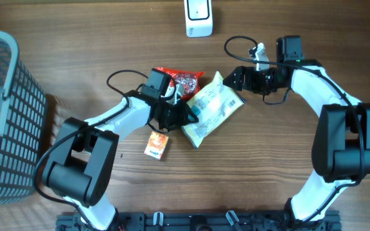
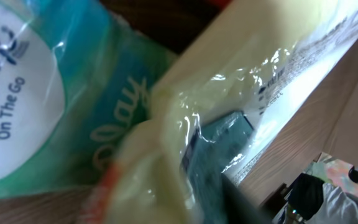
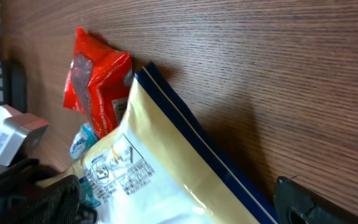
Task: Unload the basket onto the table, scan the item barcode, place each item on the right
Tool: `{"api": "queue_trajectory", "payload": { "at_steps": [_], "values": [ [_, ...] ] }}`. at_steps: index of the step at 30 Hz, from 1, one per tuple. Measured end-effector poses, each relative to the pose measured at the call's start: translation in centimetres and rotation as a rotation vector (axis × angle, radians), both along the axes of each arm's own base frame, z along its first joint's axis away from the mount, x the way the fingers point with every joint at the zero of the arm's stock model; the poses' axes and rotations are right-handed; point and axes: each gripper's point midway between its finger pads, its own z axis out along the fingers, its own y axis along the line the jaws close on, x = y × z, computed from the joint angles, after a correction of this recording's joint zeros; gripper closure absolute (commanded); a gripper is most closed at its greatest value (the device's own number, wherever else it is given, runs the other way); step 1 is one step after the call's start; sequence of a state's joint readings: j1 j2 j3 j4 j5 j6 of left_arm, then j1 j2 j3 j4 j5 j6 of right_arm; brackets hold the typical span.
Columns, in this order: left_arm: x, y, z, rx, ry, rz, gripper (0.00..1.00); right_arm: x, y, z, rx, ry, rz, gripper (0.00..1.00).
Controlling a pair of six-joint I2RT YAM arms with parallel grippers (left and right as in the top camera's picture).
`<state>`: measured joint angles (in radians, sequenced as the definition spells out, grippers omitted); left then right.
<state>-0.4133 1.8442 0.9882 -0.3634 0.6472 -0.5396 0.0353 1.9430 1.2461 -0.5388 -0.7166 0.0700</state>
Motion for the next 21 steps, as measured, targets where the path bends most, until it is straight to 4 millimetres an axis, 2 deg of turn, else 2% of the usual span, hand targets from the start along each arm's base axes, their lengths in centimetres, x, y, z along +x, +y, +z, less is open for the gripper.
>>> {"api": "queue_trajectory", "payload": {
  "at_steps": [4,6,10,13,15,17,19,21],
  "values": [
    [-0.2,-0.5,0.7,-0.058,0.046,0.017,0.96,-0.9,-0.2,-0.4,-0.007,0.053,-0.006,0.01],
    [-0.3,-0.6,2.2,-0.170,0.110,0.027,0.96,-1.3,-0.6,-0.4,0.004,0.071,-0.010,0.00],
    [2.6,2.1,8.3,-0.509,0.157,0.095,0.96,-1.5,-2.2,1.3,0.159,0.110,-0.056,0.00],
    [3.8,4.4,11.3,-0.631,0.144,0.120,0.96,-2.8,-3.0,3.6,0.339,0.156,-0.057,0.00],
    [4.3,4.7,12.7,-0.687,0.120,0.103,0.96,-5.2,-2.1,4.7,0.421,0.243,-0.027,0.00],
    [4.9,4.7,13.5,-0.713,0.083,0.087,0.96,-6.2,-1.0,5.8,0.494,0.240,0.019,0.00],
    [5.5,4.6,14.4,-0.729,0.066,0.085,0.96,-8.3,2.7,5.7,0.593,0.226,0.128,0.00],
    [5.6,4.6,14.4,-0.725,0.096,0.109,0.96,-9.2,5.0,5.1,0.605,0.181,0.215,0.00]
  ]
}}
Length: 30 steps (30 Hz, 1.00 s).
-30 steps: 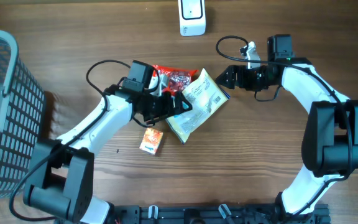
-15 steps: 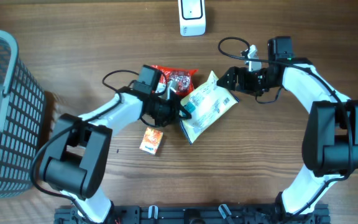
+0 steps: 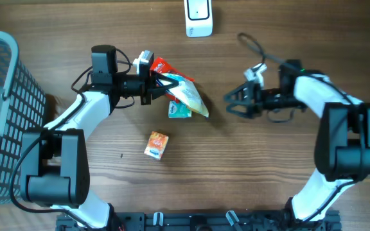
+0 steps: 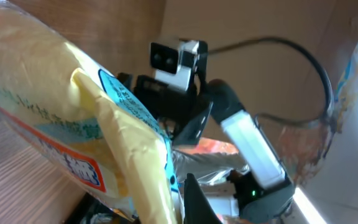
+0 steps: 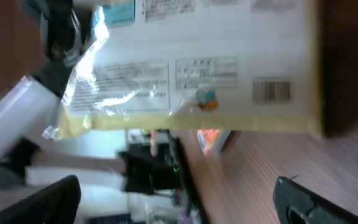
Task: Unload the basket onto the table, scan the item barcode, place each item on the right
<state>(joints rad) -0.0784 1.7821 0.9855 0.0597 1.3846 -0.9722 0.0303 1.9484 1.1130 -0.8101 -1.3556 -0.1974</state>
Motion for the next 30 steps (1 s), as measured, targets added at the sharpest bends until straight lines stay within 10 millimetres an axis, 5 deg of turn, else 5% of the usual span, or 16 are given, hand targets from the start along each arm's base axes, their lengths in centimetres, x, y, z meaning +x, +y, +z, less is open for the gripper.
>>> {"api": "queue_trajectory", "payload": {
  "at_steps": [3,6,10,20,25,30],
  "values": [
    [0.3,0.1,-0.3,0.015,0.040,0.024,0.96,0.1,1.7,-2.7,-0.154,-0.073,0.057,0.00],
    [1.2,0.3,-1.1,0.054,0.093,0.085,0.96,1.7,-0.6,-4.4,-0.444,-0.151,-0.007,0.00],
    [2.8,0.5,-0.8,0.067,0.102,0.157,0.96,5.0,-3.0,2.0,-0.712,-0.531,-0.146,0.00],
    [4.9,0.9,0.5,0.020,0.245,0.269,0.96,3.0,7.7,3.6,-0.995,-0.996,-0.018,0.00],
    [5.8,1.0,1.9,-0.025,0.260,0.302,0.96,4.2,8.5,4.8,-1.001,-1.067,-0.108,0.00],
    [5.9,1.2,1.9,-0.030,0.279,0.311,0.96,4.5,8.3,2.7,-0.955,-1.054,-0.221,0.00]
  ]
}}
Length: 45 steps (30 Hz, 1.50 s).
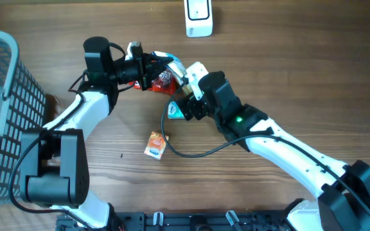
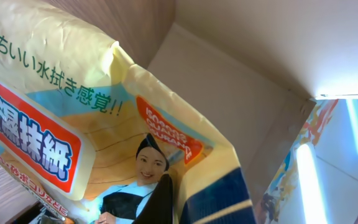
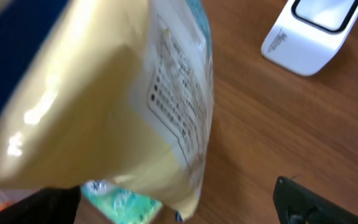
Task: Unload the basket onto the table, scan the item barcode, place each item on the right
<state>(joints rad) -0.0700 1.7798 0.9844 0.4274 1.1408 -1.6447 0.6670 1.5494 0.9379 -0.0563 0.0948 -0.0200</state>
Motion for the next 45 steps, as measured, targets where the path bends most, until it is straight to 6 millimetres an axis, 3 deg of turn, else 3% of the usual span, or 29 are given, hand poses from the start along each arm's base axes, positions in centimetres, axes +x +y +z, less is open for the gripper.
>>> {"api": "queue_trajectory", "payload": {
  "at_steps": [5,9,10,11,13,14,15,17,18,20,22,24,26,28,29,31,33,35,38,40,42,45],
  "values": [
    [-0.4,-0.1,0.2,-0.001,-0.028,-0.031,0.91,0.2,0.1,-0.8,0.082,0.044,-0.073,0.00],
    [-1.7,1.4,0.0,-0.007,-0.075,-0.104,0.68,-0.3,-1.6,-1.8,0.072,0.118,-0.133,0.00],
    [-2.0,2.1,-0.6,-0.005,-0.049,-0.107,0.54,0.0,-3.0,-0.7,0.098,0.123,-0.172,0.00],
    [-2.4,2.7,-1.3,0.004,-0.018,-0.104,0.49,0.2,-4.0,0.9,0.144,0.112,-0.186,0.00],
    [-3.3,3.4,-3.3,0.047,0.082,-0.082,0.46,0.3,-5.2,3.5,0.217,0.096,-0.189,0.00],
    [-4.3,3.8,-5.4,0.108,0.161,-0.065,0.45,0.2,-6.3,6.1,0.295,0.079,-0.177,0.00],
    [-4.9,4.1,-6.7,0.158,0.196,-0.053,0.44,0.1,-6.7,6.6,0.322,0.088,-0.173,0.01],
    [-6.3,5.2,-9.5,0.298,0.280,-0.024,0.44,0.1,-7.2,6.3,0.357,0.131,-0.185,0.15],
    [-7.1,6.2,-10.9,0.405,0.312,-0.005,0.41,0.3,-7.4,5.9,0.383,0.160,-0.199,0.31],
    [-8.3,8.0,-11.9,0.591,0.329,0.030,0.37,0.6,-7.0,5.0,0.436,0.217,-0.229,0.48],
    [-10.1,9.2,-11.5,0.801,0.315,0.047,0.35,2.0,-5.1,3.1,0.511,0.287,-0.214,0.82],
    [-11.0,9.7,-10.9,0.967,0.263,0.056,0.44,2.6,-3.0,-0.3,0.567,0.393,-0.164,0.96],
    [-11.2,9.4,-11.0,1.043,0.233,0.047,0.62,2.5,-1.4,-3.2,0.615,0.501,-0.124,0.96],
    [-10.7,7.7,-11.0,1.128,0.130,0.020,0.88,1.0,-0.1,-6.9,0.650,0.673,-0.108,0.96],
    [-10.2,6.9,-10.8,1.132,0.084,0.017,0.96,0.3,0.4,-8.0,0.656,0.733,-0.100,0.96],
    [-10.1,5.2,-10.5,1.128,0.028,-0.006,0.96,-0.9,0.7,-9.6,0.650,0.818,-0.115,0.96],
    [-10.6,3.6,-10.6,1.132,-0.009,-0.052,0.96,-0.9,-0.1,-10.1,0.646,0.849,-0.174,0.96],
    [-11.1,2.6,-11.0,1.137,-0.015,-0.087,0.96,-0.2,-2.4,-10.8,0.627,0.857,-0.271,0.96],
    [-11.4,2.2,-11.3,1.141,-0.014,-0.105,0.96,1.3,-8.9,-11.2,0.554,0.799,-0.468,0.96],
    [-11.3,2.2,-11.3,1.140,-0.018,-0.102,0.96,2.0,-12.3,-10.2,0.510,0.733,-0.550,0.96],
    [-11.1,2.1,-11.2,1.135,-0.028,-0.096,0.96,2.2,-13.4,-8.6,0.505,0.684,-0.555,0.96],
    [-10.3,1.4,-11.1,1.124,-0.064,-0.083,0.96,2.1,-11.9,-6.2,0.570,0.671,-0.452,0.96]
  ]
}}
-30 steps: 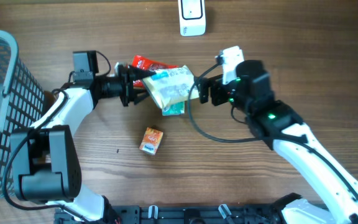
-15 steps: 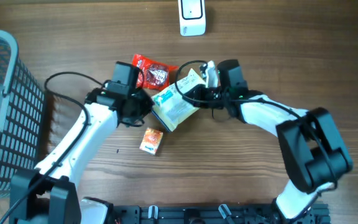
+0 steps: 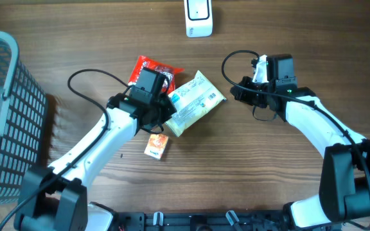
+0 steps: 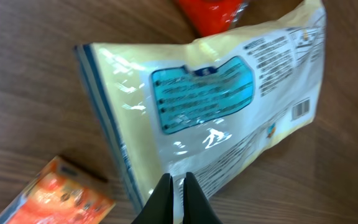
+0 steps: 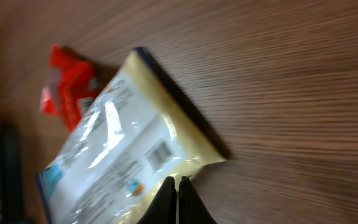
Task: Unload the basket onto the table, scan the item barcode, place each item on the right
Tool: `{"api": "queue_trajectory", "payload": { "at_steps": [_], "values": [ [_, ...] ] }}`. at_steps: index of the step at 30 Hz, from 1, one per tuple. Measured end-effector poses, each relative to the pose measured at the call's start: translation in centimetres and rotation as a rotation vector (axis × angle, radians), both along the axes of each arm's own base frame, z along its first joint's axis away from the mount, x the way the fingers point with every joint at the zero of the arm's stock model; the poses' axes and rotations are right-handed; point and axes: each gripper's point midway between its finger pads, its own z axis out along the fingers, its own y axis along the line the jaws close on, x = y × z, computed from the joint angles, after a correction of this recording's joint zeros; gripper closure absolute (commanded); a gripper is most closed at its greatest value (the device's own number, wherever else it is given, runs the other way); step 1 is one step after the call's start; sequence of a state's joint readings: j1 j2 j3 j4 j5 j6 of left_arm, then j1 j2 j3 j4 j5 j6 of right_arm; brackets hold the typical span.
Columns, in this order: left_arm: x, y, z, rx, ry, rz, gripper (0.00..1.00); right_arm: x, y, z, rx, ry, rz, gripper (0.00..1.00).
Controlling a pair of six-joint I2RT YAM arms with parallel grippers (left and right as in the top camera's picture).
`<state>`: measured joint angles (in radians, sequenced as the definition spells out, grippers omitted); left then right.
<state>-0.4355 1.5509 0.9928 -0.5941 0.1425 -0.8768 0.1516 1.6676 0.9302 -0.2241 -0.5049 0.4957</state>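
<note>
The yellow-and-white pack (image 3: 196, 104) lies flat on the table at centre, its printed back up. Its barcode (image 4: 300, 110) shows near the right end and also appears in the right wrist view as a barcode (image 5: 160, 152). My left gripper (image 3: 164, 115) sits at the pack's left end. Its fingertips (image 4: 178, 180) are shut together over the pack's near edge, with nothing visibly between them. My right gripper (image 3: 235, 94) is shut just right of the pack's corner, fingertips (image 5: 178, 186) apart from it. The white scanner (image 3: 198, 17) stands at the far edge.
A red snack bag (image 3: 149, 67) lies behind the pack's left end. A small orange box (image 3: 156, 145) lies in front of my left gripper. A grey mesh basket (image 3: 5, 115) fills the left side. Cables loop off both wrists.
The pack was held up in my left gripper near the scanner, with the right arm reaching across under it. Now it lies flat on the table, and the right arm is back on the right, shut.
First the pack lay on the table, my left gripper on its left end and the right gripper open at its right end. Then my left gripper held it raised, barcode facing the right wrist camera, then nearer the scanner. Now it lies on the table again.
</note>
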Motion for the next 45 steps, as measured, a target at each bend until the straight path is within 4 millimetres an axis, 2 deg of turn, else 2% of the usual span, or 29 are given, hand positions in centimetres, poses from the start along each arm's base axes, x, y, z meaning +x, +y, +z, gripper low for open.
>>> {"api": "queue_trajectory", "payload": {
  "at_steps": [2,4,5,6,7,8,9,11,12,13,14,16,17,18,19,21,22,23,25,27,28,29,30,33,35,39,42,45],
  "values": [
    [0.2,-1.1,-1.0,0.005,-0.001,-0.025,0.96,-0.2,0.9,0.6,0.051,-0.002,0.028,0.95],
    [-0.1,-1.6,-3.0,0.040,0.032,-0.044,0.96,-0.4,1.3,0.8,0.073,0.005,0.038,0.94],
    [-0.7,-1.6,-4.9,0.072,0.082,-0.051,0.96,-0.6,1.3,0.7,0.076,0.016,0.037,0.88],
    [-1.5,-1.1,-6.3,0.104,0.140,-0.041,0.96,-0.8,1.2,0.5,0.073,0.033,0.031,0.74],
    [-2.3,-0.5,-7.3,0.132,0.192,-0.025,0.96,-1.1,0.9,0.1,0.062,0.057,0.019,0.55],
    [-2.9,-0.1,-7.8,0.146,0.227,-0.009,0.96,-1.2,0.8,-0.1,0.052,0.066,0.013,0.48],
    [-3.0,-0.1,-7.8,0.147,0.232,-0.006,0.96,-1.3,0.7,-0.2,0.047,0.073,0.009,0.35],
    [-2.9,-0.1,-7.7,0.143,0.228,0.002,0.96,-1.5,0.5,-0.5,0.036,0.087,0.001,0.22],
    [-2.9,-0.1,-7.3,0.138,0.219,0.002,0.96,-1.6,0.4,-0.6,0.033,0.092,-0.002,0.17],
    [-2.7,-0.2,-6.6,0.129,0.201,0.002,0.96,-1.6,0.4,-0.6,0.033,0.095,-0.003,0.09],
    [-2.4,-0.3,-5.5,0.114,0.169,0.004,0.96,-1.7,0.4,-0.7,0.031,0.100,-0.002,0.00],
    [-1.6,-0.5,-1.6,0.066,0.061,0.009,0.96,-2.3,-0.1,-1.1,0.021,0.133,-0.008,0.00],
    [-1.5,-0.4,-0.2,0.058,0.024,0.013,0.82,-2.7,-1.0,-1.4,0.021,0.169,-0.033,0.00],
    [-1.6,0.0,1.7,0.050,-0.021,0.021,0.36,-2.9,-2.6,-1.7,0.019,0.205,-0.078,0.00],
    [-1.6,0.6,3.4,0.047,-0.069,0.035,0.00,-2.9,-4.5,-1.9,0.024,0.231,-0.131,0.00],
    [-1.7,2.5,5.7,0.072,-0.135,0.076,0.00,-3.6,-7.6,-2.4,0.033,0.302,-0.223,0.00],
    [-1.9,3.6,6.4,0.098,-0.154,0.103,0.00,-4.1,-8.2,-2.6,0.035,0.328,-0.243,0.00],
    [-1.9,5.3,6.7,0.144,-0.167,0.147,0.00,-4.5,-7.8,-2.7,0.036,0.342,-0.225,0.00],
    [-2.1,7.2,6.4,0.212,-0.152,0.191,0.00,-5.5,-6.5,-3.1,0.047,0.366,-0.187,0.00],
    [-2.2,9.3,6.0,0.262,-0.128,0.242,0.00,-7.4,-4.2,-3.8,0.072,0.416,-0.128,0.00],
    [-2.3,10.4,5.7,0.279,-0.107,0.282,0.00,-7.9,-2.5,-4.2,0.103,0.431,-0.123,0.00],
    [-2.8,11.6,5.4,0.293,-0.076,0.325,0.00,-8.3,-1.7,-4.4,0.117,0.448,-0.123,0.00],
    [-2.9,12.3,5.3,0.300,-0.059,0.359,0.00,-8.0,-0.5,-4.4,0.150,0.427,-0.125,0.01],
    [-3.4,13.0,5.0,0.315,-0.032,0.383,0.00,-7.8,3.1,-4.1,0.225,0.367,-0.079,0.00],
    [-3.8,13.1,4.9,0.322,-0.017,0.381,0.00,-7.4,5.7,-3.1,0.253,0.297,-0.017,0.00],
    [-3.9,13.1,4.7,0.324,-0.010,0.380,0.00,-8.5,9.2,-3.0,0.237,0.304,-0.007,0.00],
    [-4.1,13.1,4.6,0.324,0.002,0.376,0.00,-8.5,10.2,-3.5,0.187,0.280,-0.048,0.00],
    [-4.5,13.1,4.5,0.330,0.016,0.373,0.00,-6.5,10.8,-3.8,0.202,0.209,-0.098,0.00]
  ]
}}
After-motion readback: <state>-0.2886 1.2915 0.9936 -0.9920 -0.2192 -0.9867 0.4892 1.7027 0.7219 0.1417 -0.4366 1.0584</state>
